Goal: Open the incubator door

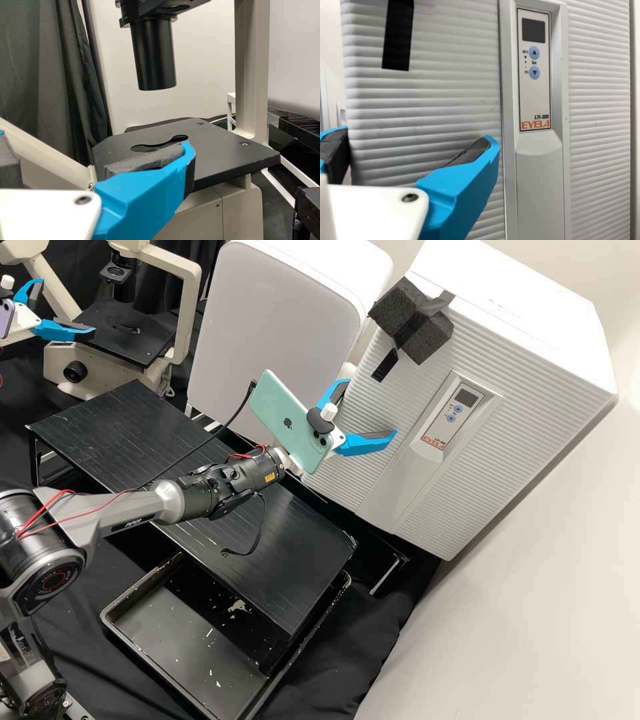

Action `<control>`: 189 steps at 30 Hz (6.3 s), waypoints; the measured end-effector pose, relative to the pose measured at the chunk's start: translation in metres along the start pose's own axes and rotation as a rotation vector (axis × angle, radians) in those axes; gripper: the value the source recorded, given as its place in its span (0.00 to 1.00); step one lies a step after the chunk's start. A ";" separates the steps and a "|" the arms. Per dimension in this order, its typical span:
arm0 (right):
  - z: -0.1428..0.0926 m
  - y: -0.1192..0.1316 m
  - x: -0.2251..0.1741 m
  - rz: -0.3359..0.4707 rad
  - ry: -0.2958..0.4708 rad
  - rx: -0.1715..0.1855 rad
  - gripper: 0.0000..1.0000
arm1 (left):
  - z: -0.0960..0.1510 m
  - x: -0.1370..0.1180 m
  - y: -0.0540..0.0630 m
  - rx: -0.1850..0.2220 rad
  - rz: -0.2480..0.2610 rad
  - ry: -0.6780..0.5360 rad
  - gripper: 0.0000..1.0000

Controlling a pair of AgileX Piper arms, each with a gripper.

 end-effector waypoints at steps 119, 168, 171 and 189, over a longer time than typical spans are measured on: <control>0.001 0.081 -0.114 0.107 -0.231 -0.098 1.00 | 0.000 0.000 0.000 0.000 0.000 0.000 1.00; 0.002 0.103 -0.134 0.308 -0.257 0.053 1.00 | 0.000 0.000 0.000 0.000 0.000 0.000 1.00; -0.001 0.109 -0.139 0.364 -0.245 0.059 1.00 | 0.000 0.000 0.000 0.000 0.000 0.000 1.00; -0.057 0.113 -0.141 0.425 0.056 -0.015 1.00 | 0.000 0.000 0.000 0.000 0.000 0.000 1.00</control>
